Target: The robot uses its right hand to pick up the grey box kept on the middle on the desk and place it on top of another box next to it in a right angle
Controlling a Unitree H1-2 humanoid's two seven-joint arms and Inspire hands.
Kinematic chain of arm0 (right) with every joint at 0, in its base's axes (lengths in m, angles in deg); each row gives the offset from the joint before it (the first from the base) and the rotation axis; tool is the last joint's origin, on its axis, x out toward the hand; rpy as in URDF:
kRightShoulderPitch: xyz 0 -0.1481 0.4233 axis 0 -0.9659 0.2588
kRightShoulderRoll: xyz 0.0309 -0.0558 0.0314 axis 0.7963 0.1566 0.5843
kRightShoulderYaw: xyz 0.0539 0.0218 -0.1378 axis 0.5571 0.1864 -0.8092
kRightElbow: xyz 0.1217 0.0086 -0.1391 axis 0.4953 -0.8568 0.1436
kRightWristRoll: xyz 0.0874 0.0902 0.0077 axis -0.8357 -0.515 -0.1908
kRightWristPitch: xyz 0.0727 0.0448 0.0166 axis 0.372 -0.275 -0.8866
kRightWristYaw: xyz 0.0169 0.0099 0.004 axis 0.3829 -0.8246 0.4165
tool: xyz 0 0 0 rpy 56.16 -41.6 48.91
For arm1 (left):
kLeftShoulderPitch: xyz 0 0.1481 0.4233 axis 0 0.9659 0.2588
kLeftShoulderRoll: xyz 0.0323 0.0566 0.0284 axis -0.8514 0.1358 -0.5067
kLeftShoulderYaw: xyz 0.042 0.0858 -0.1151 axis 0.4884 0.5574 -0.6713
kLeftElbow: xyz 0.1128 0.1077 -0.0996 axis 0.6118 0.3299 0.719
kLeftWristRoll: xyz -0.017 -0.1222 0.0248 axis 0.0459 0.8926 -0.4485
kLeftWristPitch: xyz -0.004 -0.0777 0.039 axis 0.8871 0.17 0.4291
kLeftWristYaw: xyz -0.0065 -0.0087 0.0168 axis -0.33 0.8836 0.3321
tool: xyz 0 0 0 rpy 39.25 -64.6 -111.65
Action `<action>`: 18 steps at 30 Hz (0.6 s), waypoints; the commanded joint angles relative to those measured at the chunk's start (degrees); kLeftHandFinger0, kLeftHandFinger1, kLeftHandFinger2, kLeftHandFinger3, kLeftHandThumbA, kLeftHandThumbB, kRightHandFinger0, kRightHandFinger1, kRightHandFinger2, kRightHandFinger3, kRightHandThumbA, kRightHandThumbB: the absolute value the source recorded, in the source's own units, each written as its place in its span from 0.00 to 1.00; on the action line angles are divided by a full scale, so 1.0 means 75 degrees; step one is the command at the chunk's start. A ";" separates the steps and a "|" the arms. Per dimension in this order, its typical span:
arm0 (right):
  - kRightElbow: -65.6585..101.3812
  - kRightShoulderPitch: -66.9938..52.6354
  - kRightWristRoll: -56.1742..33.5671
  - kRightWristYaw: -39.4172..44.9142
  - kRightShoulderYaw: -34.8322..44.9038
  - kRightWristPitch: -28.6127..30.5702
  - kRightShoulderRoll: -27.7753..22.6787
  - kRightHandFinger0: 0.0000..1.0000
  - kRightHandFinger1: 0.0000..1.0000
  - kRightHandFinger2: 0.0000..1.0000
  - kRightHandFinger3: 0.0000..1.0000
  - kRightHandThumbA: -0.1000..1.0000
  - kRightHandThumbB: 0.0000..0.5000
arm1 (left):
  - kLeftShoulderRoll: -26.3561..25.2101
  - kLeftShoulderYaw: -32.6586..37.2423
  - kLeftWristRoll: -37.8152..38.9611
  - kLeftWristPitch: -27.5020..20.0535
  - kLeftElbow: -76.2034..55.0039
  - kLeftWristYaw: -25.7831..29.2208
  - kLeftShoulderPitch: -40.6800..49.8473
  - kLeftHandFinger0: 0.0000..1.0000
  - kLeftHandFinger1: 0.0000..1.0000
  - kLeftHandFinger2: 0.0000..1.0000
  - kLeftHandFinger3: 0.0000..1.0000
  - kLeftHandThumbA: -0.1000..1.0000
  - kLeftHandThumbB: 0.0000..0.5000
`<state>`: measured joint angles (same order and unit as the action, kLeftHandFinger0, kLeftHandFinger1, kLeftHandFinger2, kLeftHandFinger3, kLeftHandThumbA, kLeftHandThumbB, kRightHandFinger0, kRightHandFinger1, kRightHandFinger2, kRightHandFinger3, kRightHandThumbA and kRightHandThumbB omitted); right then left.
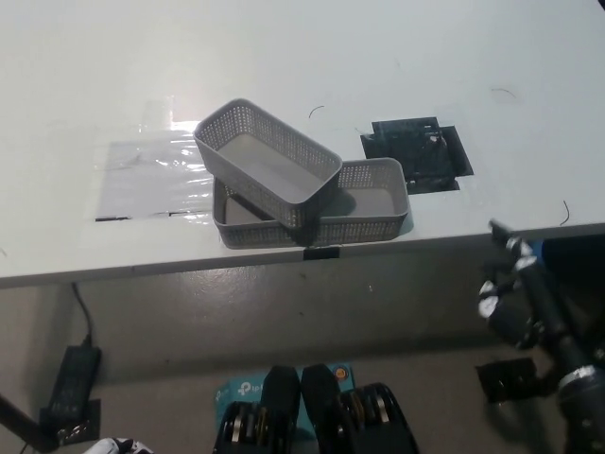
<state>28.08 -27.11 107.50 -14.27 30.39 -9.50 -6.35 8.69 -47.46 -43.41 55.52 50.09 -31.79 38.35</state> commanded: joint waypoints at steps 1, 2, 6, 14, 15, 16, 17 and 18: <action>-0.1602 -0.0195 -0.1341 -0.2746 0.0513 0.3148 0.0302 0.48 0.68 0.89 1.00 0.00 0.31 | -0.0295 -0.0240 0.0060 -0.0131 -0.0265 0.0103 0.0152 0.27 0.30 0.43 0.59 0.27 0.67; -0.1732 -0.0186 -0.1366 -0.2850 0.0636 0.3222 0.0203 0.48 0.67 0.89 1.00 0.00 0.30 | -0.0158 -0.0148 0.0023 -0.0140 -0.0188 0.0130 -0.0007 0.28 0.31 0.45 0.61 0.27 0.67; -0.2352 -0.0241 -0.1287 -0.3393 0.0773 0.3605 0.0211 0.45 0.62 0.84 1.00 0.00 0.29 | -0.0113 -0.0142 0.0000 -0.0208 -0.0186 0.0192 -0.0006 0.29 0.32 0.45 0.62 0.27 0.66; -0.3242 -0.0420 -0.1466 -0.3749 0.0916 0.3906 0.0117 0.49 0.60 0.75 0.95 0.00 0.25 | -0.0115 -0.0119 -0.0015 -0.0288 -0.0120 0.0197 -0.0036 0.27 0.30 0.43 0.60 0.25 0.65; -0.3265 -0.0415 -0.1470 -0.3757 0.0924 0.3835 0.0103 0.48 0.58 0.74 0.94 0.00 0.25 | -0.0119 -0.0115 -0.0035 -0.0210 -0.0164 0.0180 -0.0028 0.28 0.31 0.44 0.60 0.26 0.66; -0.3358 -0.0401 -0.1495 -0.3788 0.0929 0.3844 0.0070 0.45 0.56 0.73 0.93 0.00 0.25 | -0.0100 -0.0144 0.0005 -0.0142 -0.0198 0.0169 -0.0015 0.25 0.29 0.41 0.60 0.26 0.66; -0.3433 -0.0395 -0.1502 -0.3818 0.0923 0.3857 0.0045 0.39 0.51 0.71 0.92 0.00 0.23 | -0.0097 -0.0148 0.0011 -0.0120 -0.0206 0.0163 -0.0012 0.26 0.30 0.41 0.60 0.26 0.66; -0.3497 -0.0393 -0.1498 -0.3850 0.0911 0.3858 0.0022 0.37 0.50 0.70 0.91 0.00 0.23 | -0.0108 -0.0135 -0.0012 -0.0108 -0.0209 0.0157 -0.0015 0.27 0.30 0.41 0.61 0.26 0.66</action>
<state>4.52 -31.06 102.08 -30.92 35.62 6.50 -5.36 8.81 -47.48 -43.44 55.53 50.09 -31.79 38.35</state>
